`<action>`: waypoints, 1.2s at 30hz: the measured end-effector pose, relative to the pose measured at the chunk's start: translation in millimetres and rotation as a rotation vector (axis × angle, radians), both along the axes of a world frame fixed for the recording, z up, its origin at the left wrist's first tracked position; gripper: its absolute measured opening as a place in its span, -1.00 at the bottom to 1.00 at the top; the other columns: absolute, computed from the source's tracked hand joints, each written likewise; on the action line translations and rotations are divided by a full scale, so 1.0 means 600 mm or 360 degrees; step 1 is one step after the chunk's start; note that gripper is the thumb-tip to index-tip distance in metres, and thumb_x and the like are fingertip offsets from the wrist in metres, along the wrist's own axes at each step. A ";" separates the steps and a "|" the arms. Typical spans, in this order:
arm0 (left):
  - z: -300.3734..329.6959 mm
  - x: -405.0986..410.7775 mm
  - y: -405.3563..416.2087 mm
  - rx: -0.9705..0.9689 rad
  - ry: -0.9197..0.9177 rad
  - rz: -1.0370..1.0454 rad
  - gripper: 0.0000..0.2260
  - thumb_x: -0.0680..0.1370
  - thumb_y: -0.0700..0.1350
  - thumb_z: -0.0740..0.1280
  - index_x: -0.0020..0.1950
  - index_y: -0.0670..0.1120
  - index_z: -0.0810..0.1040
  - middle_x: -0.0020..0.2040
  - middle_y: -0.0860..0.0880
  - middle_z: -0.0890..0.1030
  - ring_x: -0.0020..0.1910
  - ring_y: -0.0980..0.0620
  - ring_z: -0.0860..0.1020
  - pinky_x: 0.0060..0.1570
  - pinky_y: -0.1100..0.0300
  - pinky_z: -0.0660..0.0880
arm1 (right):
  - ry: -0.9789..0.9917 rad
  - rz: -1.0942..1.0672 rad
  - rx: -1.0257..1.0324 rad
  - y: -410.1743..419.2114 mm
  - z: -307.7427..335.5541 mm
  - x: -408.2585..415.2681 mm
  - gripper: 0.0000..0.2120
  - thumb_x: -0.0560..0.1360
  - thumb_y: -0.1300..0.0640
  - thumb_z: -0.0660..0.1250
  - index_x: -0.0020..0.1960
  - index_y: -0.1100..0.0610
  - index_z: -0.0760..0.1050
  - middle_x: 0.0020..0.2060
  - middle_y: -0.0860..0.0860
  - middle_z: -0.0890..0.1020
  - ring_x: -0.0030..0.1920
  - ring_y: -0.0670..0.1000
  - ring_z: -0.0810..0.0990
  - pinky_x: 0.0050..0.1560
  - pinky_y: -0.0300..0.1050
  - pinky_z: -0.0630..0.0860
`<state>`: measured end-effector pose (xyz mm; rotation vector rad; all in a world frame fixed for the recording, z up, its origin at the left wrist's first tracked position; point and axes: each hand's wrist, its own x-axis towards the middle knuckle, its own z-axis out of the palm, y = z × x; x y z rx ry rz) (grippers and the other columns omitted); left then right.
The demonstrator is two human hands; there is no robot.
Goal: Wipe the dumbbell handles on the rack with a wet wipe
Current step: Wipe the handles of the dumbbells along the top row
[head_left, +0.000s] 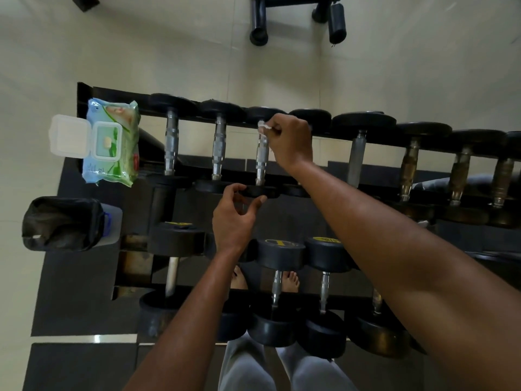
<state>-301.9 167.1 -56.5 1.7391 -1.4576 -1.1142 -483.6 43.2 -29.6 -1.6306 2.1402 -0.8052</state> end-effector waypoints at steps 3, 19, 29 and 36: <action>0.000 0.001 0.001 -0.0001 0.0017 0.0019 -0.60 0.50 0.20 0.59 0.21 0.10 0.54 -0.10 0.14 0.68 -0.09 0.18 0.66 -0.05 0.06 0.65 | 0.0015 -0.0114 -0.0061 0.006 -0.013 0.012 -0.91 0.59 0.09 0.50 -0.03 0.11 0.71 -0.17 -0.04 0.71 -0.18 -0.12 0.60 -0.15 -0.42 0.39; 0.002 -0.001 0.001 -0.0051 0.0038 0.0018 -0.58 0.50 0.19 0.59 0.26 0.10 0.55 0.07 0.15 0.67 0.02 0.17 0.64 0.00 0.20 0.58 | -0.1658 -0.1206 0.0596 -0.013 -0.002 0.024 -0.87 0.58 0.11 0.52 0.00 0.12 0.57 -0.04 0.02 0.67 -0.01 0.00 0.67 0.16 0.02 0.70; -0.003 0.002 -0.002 -0.0050 -0.0004 -0.0010 -0.55 0.51 0.21 0.58 0.28 0.06 0.54 0.05 0.13 0.66 0.00 0.18 0.63 -0.06 0.21 0.58 | -0.1345 -0.0805 0.0977 0.012 0.009 0.001 -0.74 0.62 0.03 0.48 0.16 0.20 0.58 0.01 0.11 0.71 -0.09 0.01 0.74 -0.18 -0.11 0.72; 0.003 0.001 -0.001 -0.0038 -0.0017 -0.0016 -0.54 0.51 0.22 0.57 0.28 0.06 0.54 0.02 0.15 0.65 -0.02 0.19 0.64 -0.09 0.28 0.54 | -0.0218 -0.0243 0.1015 0.074 -0.007 0.021 -0.89 0.55 0.11 0.55 0.01 0.16 0.72 -0.10 0.04 0.72 -0.09 0.01 0.68 -0.13 -0.15 0.62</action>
